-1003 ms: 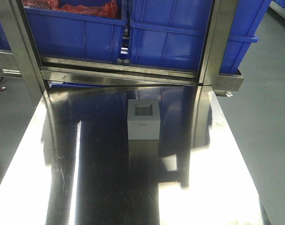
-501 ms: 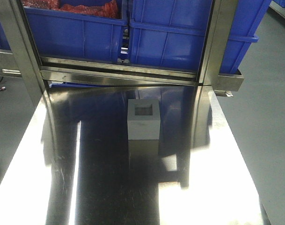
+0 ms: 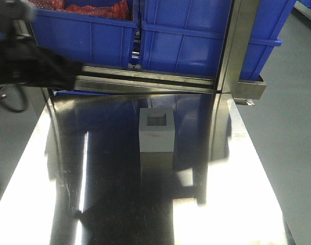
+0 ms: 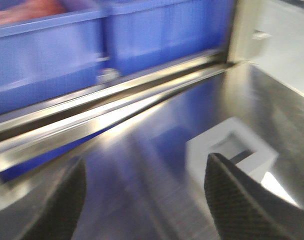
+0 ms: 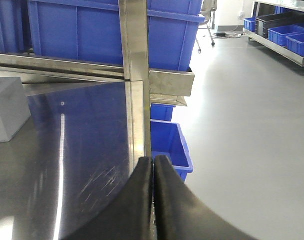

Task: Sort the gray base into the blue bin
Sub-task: 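Reach the left gripper down over the gray square block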

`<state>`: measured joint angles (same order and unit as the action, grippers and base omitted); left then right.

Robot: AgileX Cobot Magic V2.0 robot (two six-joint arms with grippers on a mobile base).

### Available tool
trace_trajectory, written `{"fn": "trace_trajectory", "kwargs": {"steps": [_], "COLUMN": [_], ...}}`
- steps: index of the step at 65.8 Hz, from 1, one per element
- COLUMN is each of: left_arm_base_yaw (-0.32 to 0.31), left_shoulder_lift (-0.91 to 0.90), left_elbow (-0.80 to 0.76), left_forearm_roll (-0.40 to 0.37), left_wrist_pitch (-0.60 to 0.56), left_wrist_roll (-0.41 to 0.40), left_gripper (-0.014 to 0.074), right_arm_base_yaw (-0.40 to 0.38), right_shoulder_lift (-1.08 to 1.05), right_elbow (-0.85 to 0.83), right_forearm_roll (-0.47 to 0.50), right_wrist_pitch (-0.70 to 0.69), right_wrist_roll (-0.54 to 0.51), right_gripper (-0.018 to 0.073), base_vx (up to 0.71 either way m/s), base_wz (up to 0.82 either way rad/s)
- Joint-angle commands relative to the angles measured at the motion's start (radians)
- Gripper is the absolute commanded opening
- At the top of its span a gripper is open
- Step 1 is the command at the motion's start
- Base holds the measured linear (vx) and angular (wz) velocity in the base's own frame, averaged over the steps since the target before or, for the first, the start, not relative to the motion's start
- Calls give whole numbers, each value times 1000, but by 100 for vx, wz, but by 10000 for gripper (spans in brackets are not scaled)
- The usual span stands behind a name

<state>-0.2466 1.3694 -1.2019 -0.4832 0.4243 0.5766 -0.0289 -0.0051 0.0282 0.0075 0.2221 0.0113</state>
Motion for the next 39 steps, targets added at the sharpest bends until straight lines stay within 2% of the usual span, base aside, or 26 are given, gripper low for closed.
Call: {"fn": "trace_trajectory", "kwargs": {"steps": [1,4,9,10,17,20,23,30,35,39], "left_arm_base_yaw": [-71,-100,-140,-147,-205,-228,-251,-271,-271,-270], "left_shoulder_lift": [83,128,216,231,346,393,437,512,559,585], "left_elbow": [-109,-144,-215,-238,-371,-421,-481,-555,-584,-597], "left_forearm_roll": [26,73,184,207,447,520,562,531,454,425], "left_wrist_pitch": [-67,-67,-36,-25,104,162,206,222,212,206], "left_wrist_roll": [-64,-104,-255,-306,-544,-603,-670,-746,-750,-750], "left_gripper": [479,469,463,463,463,463,463,466,469,473], "right_arm_base_yaw": [-3,-3,-3,-3,-3,-3,-3,-3,-3,-3], "right_shoulder_lift": [18,18,18,18,18,18,18,18,18,18], "right_elbow": [2,2,2,2,2,2,2,2,2,2], "right_forearm_roll": [-8,-8,-8,-8,-8,-8,-8,-8,-8,-8], "right_wrist_pitch": [-72,-72,-72,-72,-72,-72,-72,-72,-72,-72], "right_wrist_roll": [-11,-11,-11,-11,-11,-11,-11,-11,-11,-11], "right_gripper": [-5,-5,-5,-5,-5,-5,-5,-5,-5,-5], "base_vx": [0,0,0,0,0,0,0,0,0,0], "base_wz": [0,0,0,0,0,0,0,0,0,0]}}
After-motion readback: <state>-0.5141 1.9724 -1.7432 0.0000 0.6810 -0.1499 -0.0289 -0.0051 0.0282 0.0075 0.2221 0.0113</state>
